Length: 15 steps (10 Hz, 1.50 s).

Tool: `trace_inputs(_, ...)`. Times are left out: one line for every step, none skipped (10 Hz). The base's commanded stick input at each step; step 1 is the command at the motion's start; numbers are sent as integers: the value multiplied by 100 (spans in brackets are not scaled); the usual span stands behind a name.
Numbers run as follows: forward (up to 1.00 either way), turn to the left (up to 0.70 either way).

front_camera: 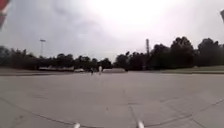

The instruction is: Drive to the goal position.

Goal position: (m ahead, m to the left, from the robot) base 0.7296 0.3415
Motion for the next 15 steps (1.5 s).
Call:
trace_inputs(50, 0)
trace_inputs(50, 0)
trace_inputs(50, 0)
trace_inputs(50, 0)
trace_inputs(50, 0)
trace_inputs(50, 0)
trace_inputs(50, 0)
trace_inputs(50, 0)
trace_inputs(50, 0)
trace_inputs(50, 0)
trace_inputs(50, 0)
trace_inputs(50, 0)
trace_inputs(50, 0)
trace_inputs(50, 0)
trace_inputs(50, 0)
